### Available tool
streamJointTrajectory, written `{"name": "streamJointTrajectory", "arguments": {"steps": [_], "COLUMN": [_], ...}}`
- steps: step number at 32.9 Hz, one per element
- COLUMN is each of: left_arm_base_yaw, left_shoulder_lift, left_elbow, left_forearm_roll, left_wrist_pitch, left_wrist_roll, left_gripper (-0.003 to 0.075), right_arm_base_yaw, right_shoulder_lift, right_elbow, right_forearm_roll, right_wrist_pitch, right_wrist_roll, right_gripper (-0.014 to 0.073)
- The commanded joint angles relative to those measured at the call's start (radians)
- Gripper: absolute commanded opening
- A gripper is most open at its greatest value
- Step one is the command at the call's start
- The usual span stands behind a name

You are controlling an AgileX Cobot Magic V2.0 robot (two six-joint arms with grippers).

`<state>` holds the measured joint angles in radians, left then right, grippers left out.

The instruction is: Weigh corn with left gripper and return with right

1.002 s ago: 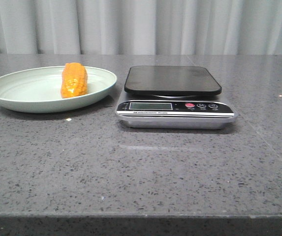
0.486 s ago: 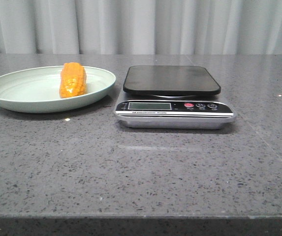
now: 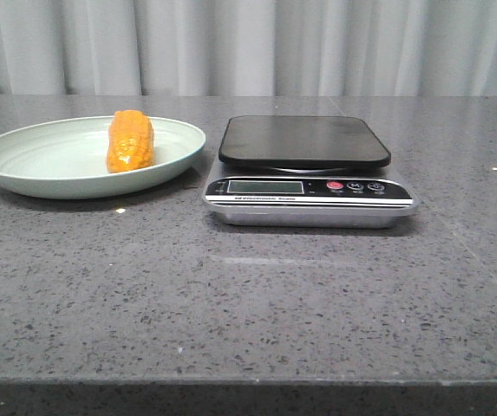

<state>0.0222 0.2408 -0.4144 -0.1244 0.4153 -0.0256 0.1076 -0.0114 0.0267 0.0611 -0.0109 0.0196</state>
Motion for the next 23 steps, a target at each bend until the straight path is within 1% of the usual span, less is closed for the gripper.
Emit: {"name": "streamJointTrajectory", "arguments": {"steps": [1,3,6,8,12,15,16,19,23], "left_arm_base_yaw": [-0.008,-0.008,-0.008,-0.008,-0.008,-0.008,-0.008,-0.021,-0.063], "left_shoulder_lift": [0.045,0.067,0.114,0.148,0.242,0.316,0.347,0.421,0.514], "left_elbow": [-0.038,-0.051,-0.092,-0.126,-0.203,-0.256,-0.276,-0.328,-0.399], "left_forearm_roll": [-0.039,-0.051,-0.052,-0.052,-0.078,-0.108,-0.121,-0.122,-0.148], "left_wrist_pitch": [-0.085,-0.087,-0.075,-0.066,-0.026,-0.009,-0.001,0.008,0.006], "left_wrist_roll": [-0.007,-0.007,-0.007,-0.007,-0.007,-0.007,-0.005,-0.003,-0.003], "left_gripper": [0.0134,0.0146,0.0211,0.0283,0.0482,0.0577,0.0589,0.0585,0.0586], "right_arm_base_yaw": [-0.001,-0.001,-0.001,-0.001,-0.001,-0.001,-0.001,-0.001,-0.001], "right_shoulder_lift": [-0.015,-0.015,-0.015,-0.015,-0.015,-0.015,-0.015,-0.015,-0.015], "right_elbow": [-0.006,-0.006,-0.006,-0.006,-0.006,-0.006,-0.006,-0.006,-0.006], "right_forearm_roll": [-0.005,-0.005,-0.005,-0.005,-0.005,-0.005,-0.005,-0.005,-0.005], "right_wrist_pitch": [-0.086,-0.086,-0.086,-0.086,-0.086,-0.086,-0.086,-0.086,-0.086], "right_wrist_roll": [-0.004,-0.004,-0.004,-0.004,-0.004,-0.004,-0.004,-0.004,-0.004], "right_gripper": [0.0149,0.0149,0.0149,0.0149,0.0149,0.0149,0.0149,0.0149,0.0149]}}
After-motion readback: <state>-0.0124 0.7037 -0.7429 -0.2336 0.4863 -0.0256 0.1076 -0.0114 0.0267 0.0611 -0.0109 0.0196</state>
